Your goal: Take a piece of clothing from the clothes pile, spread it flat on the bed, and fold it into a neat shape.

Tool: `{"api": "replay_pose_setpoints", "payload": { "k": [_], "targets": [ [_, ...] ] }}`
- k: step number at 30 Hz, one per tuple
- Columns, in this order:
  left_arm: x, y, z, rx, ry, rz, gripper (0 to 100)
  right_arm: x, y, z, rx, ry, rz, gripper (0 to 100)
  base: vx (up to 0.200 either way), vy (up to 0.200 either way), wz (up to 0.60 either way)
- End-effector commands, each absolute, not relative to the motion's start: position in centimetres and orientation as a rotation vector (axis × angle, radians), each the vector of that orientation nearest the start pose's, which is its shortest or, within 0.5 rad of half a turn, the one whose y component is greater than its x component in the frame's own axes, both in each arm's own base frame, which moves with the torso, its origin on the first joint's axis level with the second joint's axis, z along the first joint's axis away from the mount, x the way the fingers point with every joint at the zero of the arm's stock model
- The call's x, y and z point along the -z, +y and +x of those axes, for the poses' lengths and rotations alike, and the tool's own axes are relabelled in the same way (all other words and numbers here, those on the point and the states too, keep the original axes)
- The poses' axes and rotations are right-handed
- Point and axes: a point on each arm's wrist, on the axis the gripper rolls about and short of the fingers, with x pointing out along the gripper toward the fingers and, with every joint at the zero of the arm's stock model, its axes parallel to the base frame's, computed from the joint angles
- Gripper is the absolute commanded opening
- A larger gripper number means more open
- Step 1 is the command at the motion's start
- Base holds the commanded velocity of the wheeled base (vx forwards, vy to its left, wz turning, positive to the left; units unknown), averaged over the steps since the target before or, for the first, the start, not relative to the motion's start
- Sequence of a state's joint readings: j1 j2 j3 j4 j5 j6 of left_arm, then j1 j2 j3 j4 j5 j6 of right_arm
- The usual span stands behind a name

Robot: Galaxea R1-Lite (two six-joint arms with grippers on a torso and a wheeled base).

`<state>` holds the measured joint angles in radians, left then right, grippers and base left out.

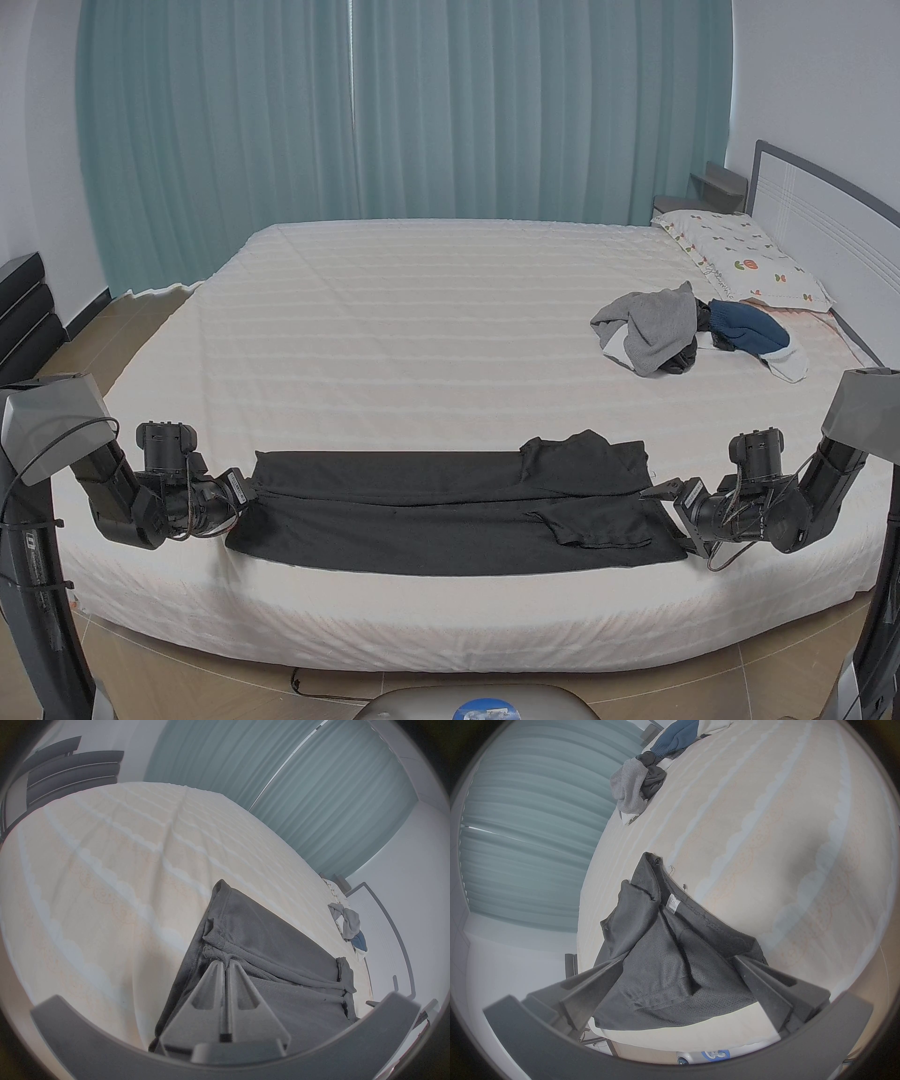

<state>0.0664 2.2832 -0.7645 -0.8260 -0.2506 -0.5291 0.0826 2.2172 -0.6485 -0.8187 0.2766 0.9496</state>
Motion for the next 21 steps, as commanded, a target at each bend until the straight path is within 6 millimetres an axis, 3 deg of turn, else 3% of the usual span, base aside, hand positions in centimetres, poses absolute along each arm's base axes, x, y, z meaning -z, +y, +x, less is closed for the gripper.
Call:
{"api": "replay_pose_setpoints", "payload": {
  "k": [1,10,15,16,21],
  "targets": [
    [1.2,1.9,35.9,-0.015,0.724,-0.617,0,0.5,3.4,32.9,0.039,0.860,0.966,100,0.000,0.000,0.00],
    [1.4,1.9,36.1,-0.015,0.731,-0.620,0,0.5,3.4,32.9,0.039,0.860,0.966,100,0.000,0.000,0.00],
    [1.7,1.9,36.2,-0.017,0.737,-0.621,0,-1.0,2.8,33.0,0.033,0.814,0.979,100,0.000,0.000,0.00],
    [1.7,1.9,36.2,-0.018,0.739,-0.623,100,-1.5,2.4,32.9,0.036,0.795,0.986,100,0.000,0.000,0.00],
    [1.6,1.9,35.9,-0.020,0.743,-0.625,100,-1.6,2.1,33.0,0.042,0.786,0.989,100,0.000,0.000,0.00]
  ]
}}
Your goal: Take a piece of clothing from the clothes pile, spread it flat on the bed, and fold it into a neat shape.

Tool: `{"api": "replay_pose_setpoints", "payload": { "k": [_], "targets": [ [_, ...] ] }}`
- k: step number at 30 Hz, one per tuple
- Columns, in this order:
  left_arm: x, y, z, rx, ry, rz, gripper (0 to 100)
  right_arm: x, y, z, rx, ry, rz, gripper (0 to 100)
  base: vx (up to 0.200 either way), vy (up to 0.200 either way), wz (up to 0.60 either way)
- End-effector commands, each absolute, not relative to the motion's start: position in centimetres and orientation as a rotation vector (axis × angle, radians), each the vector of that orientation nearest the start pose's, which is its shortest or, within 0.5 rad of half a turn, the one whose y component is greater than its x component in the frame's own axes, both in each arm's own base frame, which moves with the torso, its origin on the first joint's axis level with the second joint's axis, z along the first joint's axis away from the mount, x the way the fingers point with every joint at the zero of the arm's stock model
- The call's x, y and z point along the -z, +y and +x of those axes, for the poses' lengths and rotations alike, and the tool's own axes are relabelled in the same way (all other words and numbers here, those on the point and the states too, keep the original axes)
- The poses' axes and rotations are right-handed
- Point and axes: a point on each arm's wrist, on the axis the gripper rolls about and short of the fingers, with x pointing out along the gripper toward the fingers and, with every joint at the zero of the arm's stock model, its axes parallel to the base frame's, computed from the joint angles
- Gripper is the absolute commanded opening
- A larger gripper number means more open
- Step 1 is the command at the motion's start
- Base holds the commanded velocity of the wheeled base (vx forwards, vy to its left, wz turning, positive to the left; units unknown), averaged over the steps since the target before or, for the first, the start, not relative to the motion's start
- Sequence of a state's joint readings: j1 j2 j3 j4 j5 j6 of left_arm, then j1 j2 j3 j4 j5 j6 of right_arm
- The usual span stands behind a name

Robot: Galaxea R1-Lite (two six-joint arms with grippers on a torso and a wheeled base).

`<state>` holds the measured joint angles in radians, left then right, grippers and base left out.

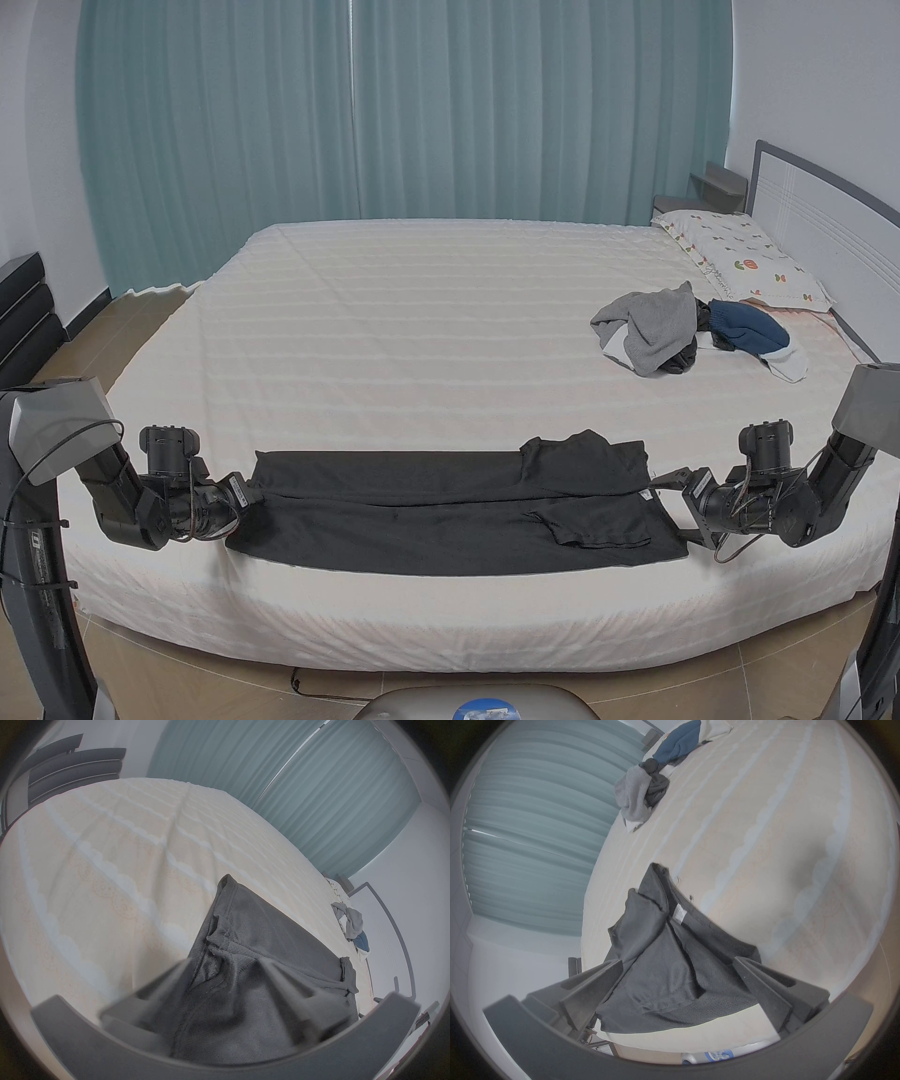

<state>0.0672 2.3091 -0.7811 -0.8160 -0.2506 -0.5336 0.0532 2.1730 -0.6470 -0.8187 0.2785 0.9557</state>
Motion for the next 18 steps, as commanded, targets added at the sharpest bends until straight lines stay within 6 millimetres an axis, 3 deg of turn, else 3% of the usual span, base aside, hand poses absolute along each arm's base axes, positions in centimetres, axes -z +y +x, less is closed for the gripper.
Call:
{"api": "replay_pose_setpoints", "payload": {
  "k": [1,11,18],
  "targets": [
    [1.6,1.9,35.9,-0.022,0.743,-0.627,100,-1.7,2.1,33.0,0.041,0.785,0.989,100,0.000,0.000,0.00],
    [-0.7,2.4,36.0,-0.060,0.674,-0.732,100,-1.5,2.0,33.0,0.047,0.785,0.990,100,0.000,0.000,0.00],
    [-2.5,1.0,37.4,-0.088,0.597,-0.848,100,-1.2,1.8,33.1,0.054,0.790,0.990,100,0.000,0.000,0.00]
  ]
}}
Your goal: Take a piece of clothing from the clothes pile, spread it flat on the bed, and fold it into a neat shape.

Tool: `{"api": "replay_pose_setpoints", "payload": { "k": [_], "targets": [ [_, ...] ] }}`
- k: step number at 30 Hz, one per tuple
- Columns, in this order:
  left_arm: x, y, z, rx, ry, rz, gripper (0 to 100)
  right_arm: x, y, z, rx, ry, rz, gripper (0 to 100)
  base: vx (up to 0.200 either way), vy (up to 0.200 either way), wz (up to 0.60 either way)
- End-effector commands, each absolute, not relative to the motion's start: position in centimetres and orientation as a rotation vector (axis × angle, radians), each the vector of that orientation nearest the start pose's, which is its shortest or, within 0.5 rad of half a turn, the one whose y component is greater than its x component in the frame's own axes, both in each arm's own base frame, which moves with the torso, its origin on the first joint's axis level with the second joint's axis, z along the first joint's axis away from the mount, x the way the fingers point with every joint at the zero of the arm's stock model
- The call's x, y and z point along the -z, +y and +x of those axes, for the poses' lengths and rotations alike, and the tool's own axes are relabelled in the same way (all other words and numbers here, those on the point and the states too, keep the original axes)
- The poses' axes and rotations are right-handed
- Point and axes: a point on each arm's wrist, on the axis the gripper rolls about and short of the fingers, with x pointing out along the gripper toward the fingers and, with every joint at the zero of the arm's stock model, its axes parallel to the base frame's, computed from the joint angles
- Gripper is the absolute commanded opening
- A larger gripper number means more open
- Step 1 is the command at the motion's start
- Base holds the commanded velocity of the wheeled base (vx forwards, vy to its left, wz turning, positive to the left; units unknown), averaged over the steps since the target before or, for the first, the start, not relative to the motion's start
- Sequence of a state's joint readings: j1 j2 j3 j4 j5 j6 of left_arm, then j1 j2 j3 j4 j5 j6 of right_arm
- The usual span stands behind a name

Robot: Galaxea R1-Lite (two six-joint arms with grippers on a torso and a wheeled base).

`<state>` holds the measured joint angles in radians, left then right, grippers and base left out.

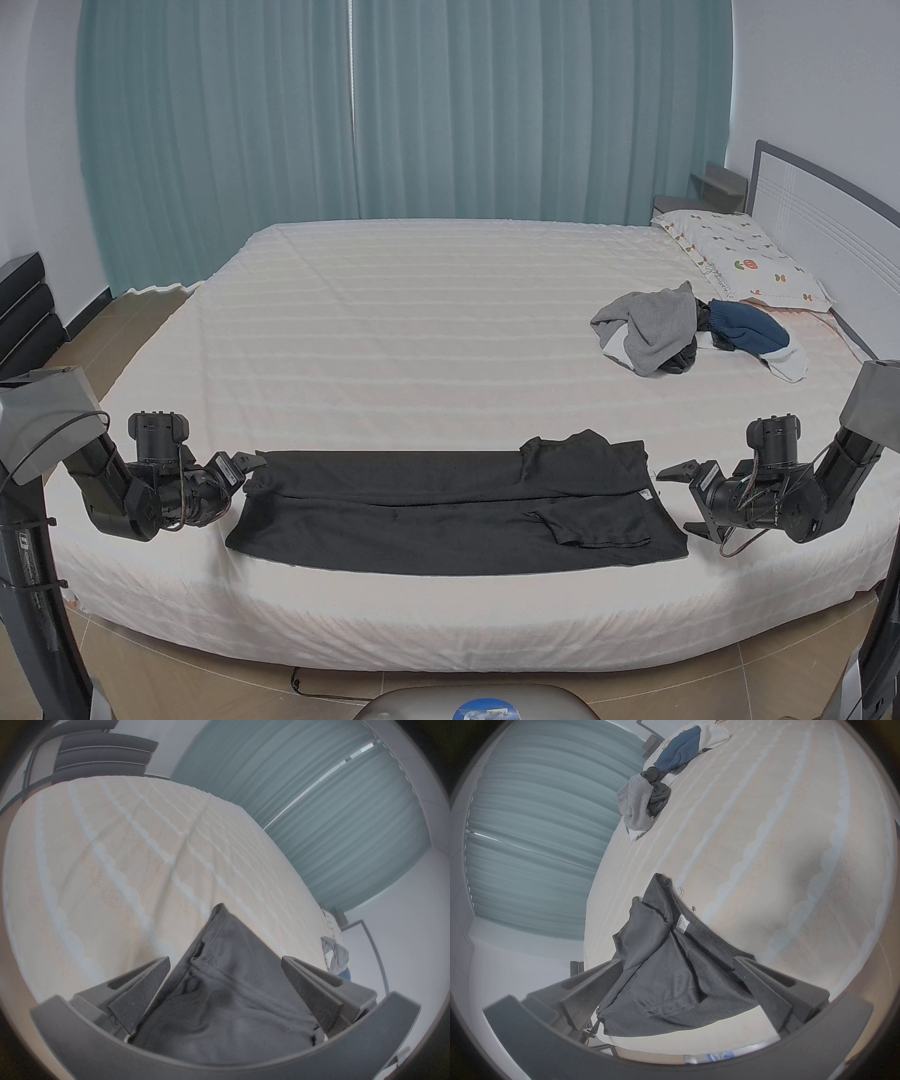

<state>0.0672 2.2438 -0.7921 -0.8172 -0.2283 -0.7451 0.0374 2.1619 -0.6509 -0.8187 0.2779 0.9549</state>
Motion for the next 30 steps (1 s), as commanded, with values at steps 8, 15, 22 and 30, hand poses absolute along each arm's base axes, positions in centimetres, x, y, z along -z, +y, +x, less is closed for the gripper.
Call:
{"api": "replay_pose_setpoints", "payload": {
  "k": [8,15,22,30],
  "targets": [
    [-2.2,-1.6,39.2,-0.127,0.554,-0.948,100,-1.0,2.2,33.0,0.047,0.803,0.985,100,0.000,0.000,0.00],
    [-0.4,-3.7,39.2,-0.101,0.582,-0.919,100,-0.9,2.3,32.9,0.048,0.809,0.983,100,0.000,0.000,0.00],
    [1.2,-3.5,38.9,-0.131,0.607,-0.858,100,-0.8,2.4,32.9,0.045,0.814,0.981,100,0.000,0.000,0.00],
    [3.2,-3.3,38.7,-0.171,0.590,-0.753,100,-0.8,2.6,32.8,0.042,0.818,0.977,100,0.000,0.000,0.00]
  ]
}}
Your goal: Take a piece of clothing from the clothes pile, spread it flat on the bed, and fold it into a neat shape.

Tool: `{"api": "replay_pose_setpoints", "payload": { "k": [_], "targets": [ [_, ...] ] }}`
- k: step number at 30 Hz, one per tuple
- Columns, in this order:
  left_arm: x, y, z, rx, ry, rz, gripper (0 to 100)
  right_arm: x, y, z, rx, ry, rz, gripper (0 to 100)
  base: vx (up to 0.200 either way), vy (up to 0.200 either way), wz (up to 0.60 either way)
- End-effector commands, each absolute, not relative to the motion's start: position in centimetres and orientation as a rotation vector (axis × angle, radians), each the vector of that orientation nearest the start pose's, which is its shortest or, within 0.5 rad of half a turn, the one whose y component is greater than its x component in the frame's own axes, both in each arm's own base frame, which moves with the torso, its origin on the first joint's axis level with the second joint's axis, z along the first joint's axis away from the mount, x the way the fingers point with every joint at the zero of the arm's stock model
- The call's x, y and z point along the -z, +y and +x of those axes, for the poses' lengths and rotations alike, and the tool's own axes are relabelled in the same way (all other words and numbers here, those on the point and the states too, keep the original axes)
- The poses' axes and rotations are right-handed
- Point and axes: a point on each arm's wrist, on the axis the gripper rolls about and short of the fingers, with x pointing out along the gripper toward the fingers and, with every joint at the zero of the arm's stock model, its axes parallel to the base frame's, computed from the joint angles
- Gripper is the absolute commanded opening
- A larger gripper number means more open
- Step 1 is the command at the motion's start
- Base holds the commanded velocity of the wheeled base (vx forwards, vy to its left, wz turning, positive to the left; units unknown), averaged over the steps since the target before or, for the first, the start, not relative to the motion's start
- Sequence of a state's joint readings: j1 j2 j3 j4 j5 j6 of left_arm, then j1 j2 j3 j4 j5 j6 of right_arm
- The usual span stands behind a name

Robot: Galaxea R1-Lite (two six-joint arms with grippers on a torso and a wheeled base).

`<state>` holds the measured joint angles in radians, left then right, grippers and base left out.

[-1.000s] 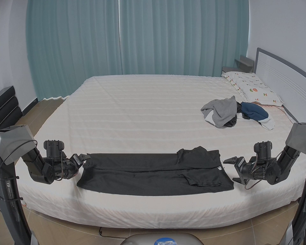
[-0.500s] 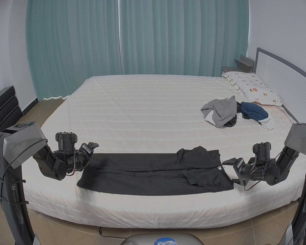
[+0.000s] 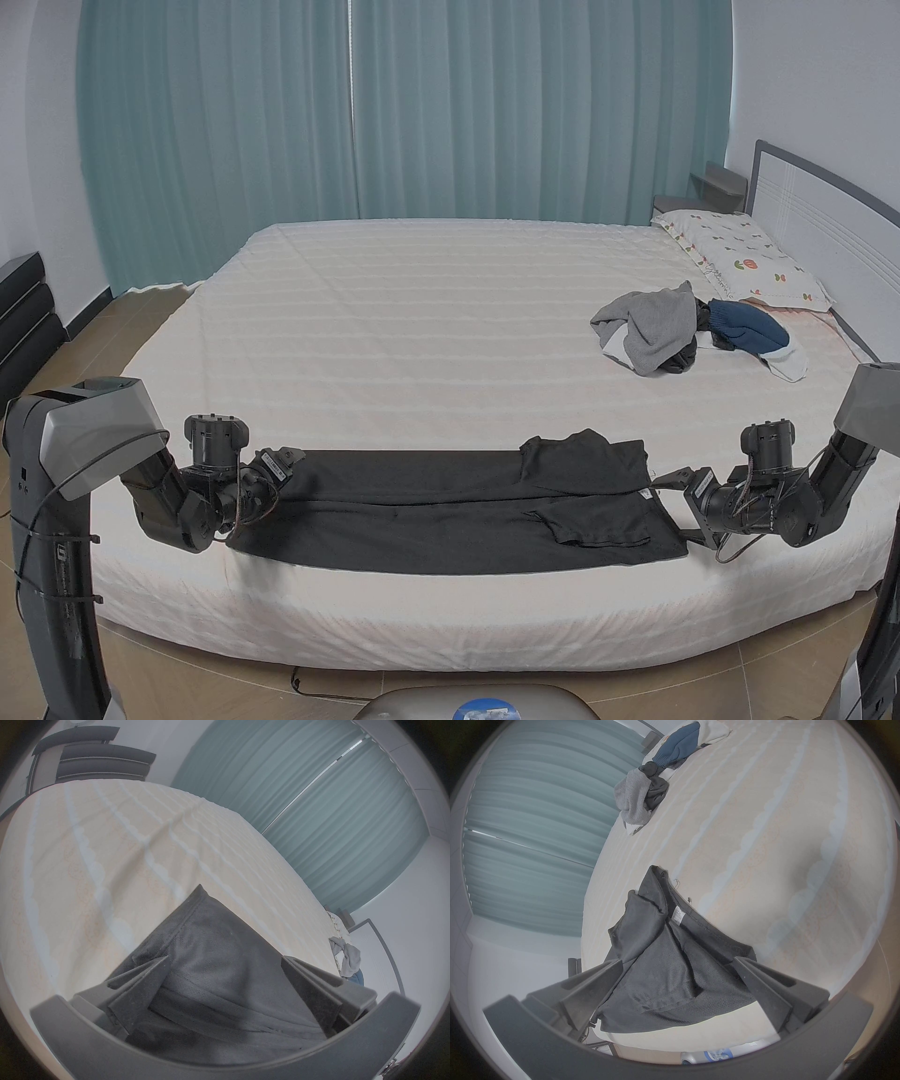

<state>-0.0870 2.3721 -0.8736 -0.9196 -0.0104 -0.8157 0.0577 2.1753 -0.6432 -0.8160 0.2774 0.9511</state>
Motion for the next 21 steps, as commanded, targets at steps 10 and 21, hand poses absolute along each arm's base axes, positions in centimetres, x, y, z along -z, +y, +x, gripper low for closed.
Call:
{"api": "replay_pose_setpoints", "payload": {
  "k": [10,21],
  "targets": [
    [1.0,-2.5,38.5,-0.164,0.508,-0.775,100,-1.1,3.1,32.7,0.027,0.821,0.969,100,0.000,0.000,0.00],
    [-2.6,0.1,37.8,-0.127,0.450,-0.951,100,-4.6,7.4,29.8,-0.114,0.826,0.944,100,0.000,0.000,0.00]
  ]
}}
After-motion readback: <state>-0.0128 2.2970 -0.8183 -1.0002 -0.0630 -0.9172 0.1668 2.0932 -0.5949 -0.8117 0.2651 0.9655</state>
